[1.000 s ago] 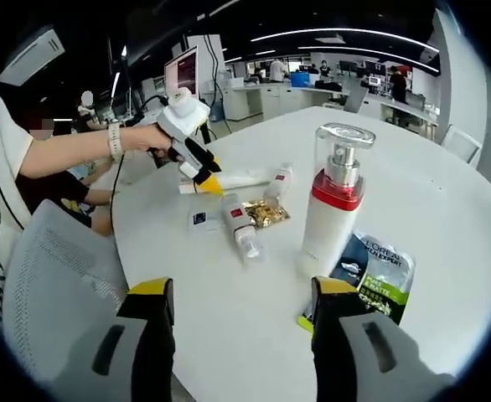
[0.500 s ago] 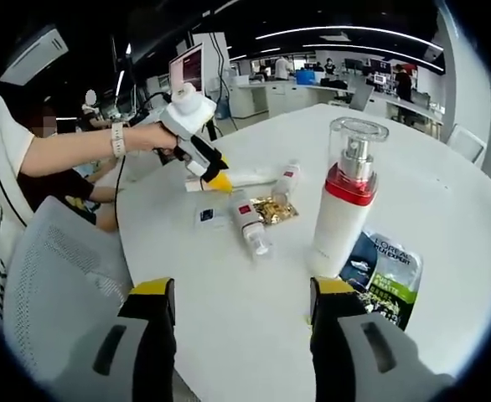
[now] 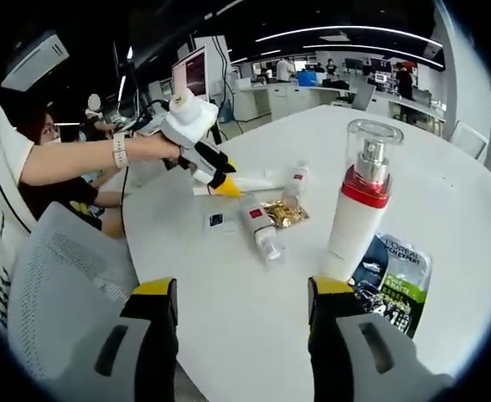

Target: Arrange the skincare products in the storage area until every visible bottle or jar stands upright without overlapping.

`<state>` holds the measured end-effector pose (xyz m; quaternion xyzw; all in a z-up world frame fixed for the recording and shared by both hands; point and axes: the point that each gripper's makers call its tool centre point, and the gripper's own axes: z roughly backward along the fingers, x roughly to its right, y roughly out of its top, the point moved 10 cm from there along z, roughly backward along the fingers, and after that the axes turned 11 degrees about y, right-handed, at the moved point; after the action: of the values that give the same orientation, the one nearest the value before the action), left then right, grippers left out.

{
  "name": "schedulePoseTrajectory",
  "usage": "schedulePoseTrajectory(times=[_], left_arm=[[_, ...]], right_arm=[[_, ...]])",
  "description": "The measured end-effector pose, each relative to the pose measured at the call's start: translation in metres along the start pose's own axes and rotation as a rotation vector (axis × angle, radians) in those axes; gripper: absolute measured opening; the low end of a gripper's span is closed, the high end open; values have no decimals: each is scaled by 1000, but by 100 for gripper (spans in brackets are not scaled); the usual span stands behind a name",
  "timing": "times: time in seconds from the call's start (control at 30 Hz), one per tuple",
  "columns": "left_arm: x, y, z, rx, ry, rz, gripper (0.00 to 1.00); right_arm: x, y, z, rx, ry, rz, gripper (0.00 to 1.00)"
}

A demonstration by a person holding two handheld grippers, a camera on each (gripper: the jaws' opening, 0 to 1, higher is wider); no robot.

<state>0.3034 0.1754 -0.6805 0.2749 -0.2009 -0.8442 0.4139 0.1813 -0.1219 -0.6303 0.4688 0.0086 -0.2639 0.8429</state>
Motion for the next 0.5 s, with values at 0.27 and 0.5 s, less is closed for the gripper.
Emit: schedulePoseTrajectory(times=[0.27, 0.5], left_arm=[[1, -12, 9, 8, 29, -44, 32], [7, -23, 21, 28, 65, -91, 31]], right_arm=[[-5, -1, -3, 2, 5, 4, 62], [-7, 4, -8, 48, 14, -17, 61]])
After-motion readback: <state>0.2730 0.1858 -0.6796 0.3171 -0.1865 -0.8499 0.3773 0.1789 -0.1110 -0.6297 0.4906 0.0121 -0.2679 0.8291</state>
